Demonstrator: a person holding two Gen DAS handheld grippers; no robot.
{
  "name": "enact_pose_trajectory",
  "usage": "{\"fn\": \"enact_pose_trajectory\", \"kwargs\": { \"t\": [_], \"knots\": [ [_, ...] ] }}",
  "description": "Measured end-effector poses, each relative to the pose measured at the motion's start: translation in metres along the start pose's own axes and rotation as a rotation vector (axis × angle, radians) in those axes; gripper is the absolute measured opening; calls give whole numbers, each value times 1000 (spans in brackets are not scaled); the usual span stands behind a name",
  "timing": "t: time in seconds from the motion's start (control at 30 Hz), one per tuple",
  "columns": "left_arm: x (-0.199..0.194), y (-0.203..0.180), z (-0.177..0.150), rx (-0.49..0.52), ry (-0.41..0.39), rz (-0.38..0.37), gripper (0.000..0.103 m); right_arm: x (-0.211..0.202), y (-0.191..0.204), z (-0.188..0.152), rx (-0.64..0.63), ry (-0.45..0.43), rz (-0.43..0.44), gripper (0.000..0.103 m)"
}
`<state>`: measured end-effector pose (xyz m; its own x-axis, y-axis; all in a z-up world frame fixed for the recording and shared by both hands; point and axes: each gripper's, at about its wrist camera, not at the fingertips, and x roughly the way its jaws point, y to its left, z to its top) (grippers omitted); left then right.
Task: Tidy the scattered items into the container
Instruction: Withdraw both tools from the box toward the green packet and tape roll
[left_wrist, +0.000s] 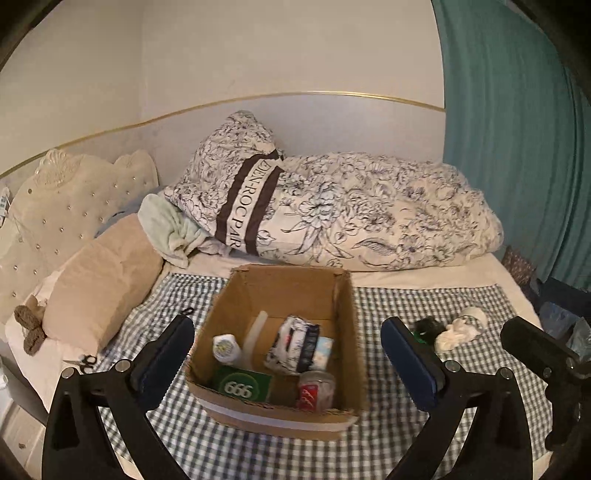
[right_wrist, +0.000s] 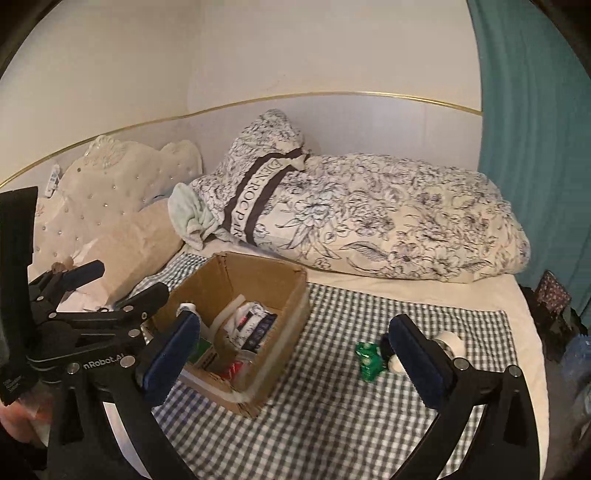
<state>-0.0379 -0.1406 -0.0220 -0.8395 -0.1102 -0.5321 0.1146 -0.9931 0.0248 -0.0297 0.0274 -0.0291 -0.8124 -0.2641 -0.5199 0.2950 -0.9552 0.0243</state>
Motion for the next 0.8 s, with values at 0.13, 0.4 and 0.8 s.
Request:
{"fn": "enact_pose_trajectory", "kwargs": {
  "t": [0.13, 0.4, 0.8],
  "knots": [
    [-6, -17, -5, 3, -1, -11, 103, -13, -18, -7, 2, -3, -53, 103],
    [-14, -51, -7, 8, -22, -23, 103, -32, -62, -20, 34, -6, -109, 103],
    [-20, -91, -3, -10, -79, -33, 103, -46, -129, -43, 95, 25, -143, 103]
  ]
}}
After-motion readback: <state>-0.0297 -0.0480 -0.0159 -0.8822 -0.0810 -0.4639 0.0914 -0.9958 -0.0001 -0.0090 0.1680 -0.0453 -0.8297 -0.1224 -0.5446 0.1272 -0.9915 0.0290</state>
